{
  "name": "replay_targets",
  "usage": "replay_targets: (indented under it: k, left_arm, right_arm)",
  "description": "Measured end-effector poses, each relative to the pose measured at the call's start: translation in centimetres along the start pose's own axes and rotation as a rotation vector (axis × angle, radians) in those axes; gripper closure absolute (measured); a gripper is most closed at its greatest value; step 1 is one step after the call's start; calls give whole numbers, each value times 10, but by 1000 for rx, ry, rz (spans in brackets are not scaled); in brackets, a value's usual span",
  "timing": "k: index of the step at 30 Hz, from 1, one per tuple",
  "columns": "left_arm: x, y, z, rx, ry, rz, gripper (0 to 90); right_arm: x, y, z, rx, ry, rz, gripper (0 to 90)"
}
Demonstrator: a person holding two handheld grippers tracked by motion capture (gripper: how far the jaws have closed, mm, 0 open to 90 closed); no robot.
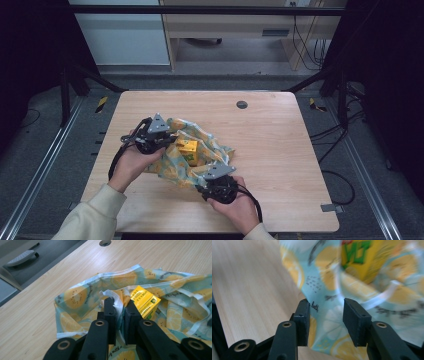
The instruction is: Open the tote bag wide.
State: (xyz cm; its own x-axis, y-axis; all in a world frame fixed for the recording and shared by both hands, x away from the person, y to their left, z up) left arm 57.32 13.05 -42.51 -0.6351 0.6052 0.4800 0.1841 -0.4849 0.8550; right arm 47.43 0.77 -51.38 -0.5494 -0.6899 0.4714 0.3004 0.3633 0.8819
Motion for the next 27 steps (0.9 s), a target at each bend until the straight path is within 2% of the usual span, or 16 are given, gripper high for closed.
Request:
replay_targets:
  k: [6, 10, 15, 20, 24, 27]
  left_arm:
    - [3, 7, 1, -1, 1, -23, 836]
    - [7, 17, 2, 4, 8, -65, 840]
    - [20, 28, 1, 4, 9, -110, 842]
    - [31, 31, -5, 17, -1, -141, 841]
    - [41, 28, -11, 28, -17, -159, 841]
    - [51, 26, -12, 32, -29, -172, 841]
  right_arm:
    - [27, 22, -24, -28, -59, -55, 608]
    - [36, 25, -31, -41, -74, -66, 558]
    - [46, 30, -40, -44, -113, -88, 484]
    - [52, 33, -42, -47, -136, -86, 373]
    - [60, 39, -41, -53, -134, -89, 353]
    - [68, 48, -41, -37, -143, -105, 353]
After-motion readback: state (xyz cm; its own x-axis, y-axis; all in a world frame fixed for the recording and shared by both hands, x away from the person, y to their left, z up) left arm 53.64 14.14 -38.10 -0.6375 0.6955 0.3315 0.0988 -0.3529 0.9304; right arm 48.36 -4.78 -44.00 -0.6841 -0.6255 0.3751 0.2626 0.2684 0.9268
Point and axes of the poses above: each handheld gripper's, and its own axes: x roughly backward along the jaws, y roughly out of its top, z roughly to its left, the point moved 10 cm from there along -x, roughly forward along the jaws, and after that the axes turned 11 degrees about -z, right-handed, at the moved point
